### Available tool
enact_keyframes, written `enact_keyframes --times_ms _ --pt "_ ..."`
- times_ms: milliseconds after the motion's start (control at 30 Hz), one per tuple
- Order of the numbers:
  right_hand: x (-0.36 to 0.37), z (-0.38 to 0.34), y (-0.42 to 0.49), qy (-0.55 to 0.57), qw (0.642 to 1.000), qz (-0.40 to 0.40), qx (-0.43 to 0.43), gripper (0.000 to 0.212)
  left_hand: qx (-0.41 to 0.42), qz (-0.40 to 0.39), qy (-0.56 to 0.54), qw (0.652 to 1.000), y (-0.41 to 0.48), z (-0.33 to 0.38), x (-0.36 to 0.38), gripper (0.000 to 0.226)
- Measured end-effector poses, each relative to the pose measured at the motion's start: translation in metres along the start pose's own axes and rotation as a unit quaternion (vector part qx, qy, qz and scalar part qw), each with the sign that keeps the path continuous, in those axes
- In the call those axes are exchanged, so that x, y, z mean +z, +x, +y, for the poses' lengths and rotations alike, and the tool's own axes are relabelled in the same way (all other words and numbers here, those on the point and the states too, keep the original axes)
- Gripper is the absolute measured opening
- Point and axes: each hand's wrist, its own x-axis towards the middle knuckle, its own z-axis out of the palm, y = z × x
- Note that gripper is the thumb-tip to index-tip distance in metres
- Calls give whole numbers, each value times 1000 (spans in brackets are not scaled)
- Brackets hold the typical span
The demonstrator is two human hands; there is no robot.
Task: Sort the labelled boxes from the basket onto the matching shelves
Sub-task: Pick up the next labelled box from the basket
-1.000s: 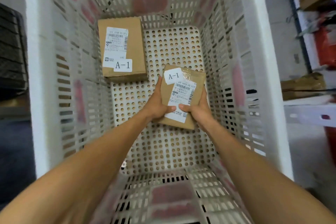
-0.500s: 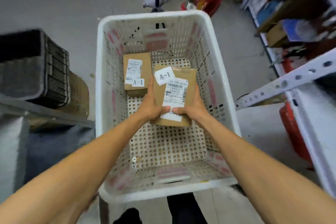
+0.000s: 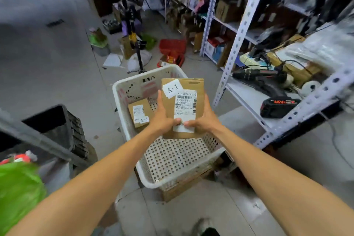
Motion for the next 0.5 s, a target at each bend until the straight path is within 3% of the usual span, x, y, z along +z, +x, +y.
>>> enact_keyframes --times_ms 367,500 --pt "-53 5 -130 1 999 48 8 138 38 -13 -19 999 -103 36 70 126" --pt "-82 26 -186 5 996 85 10 127 55 -38 -17 998 -141 50 118 123"
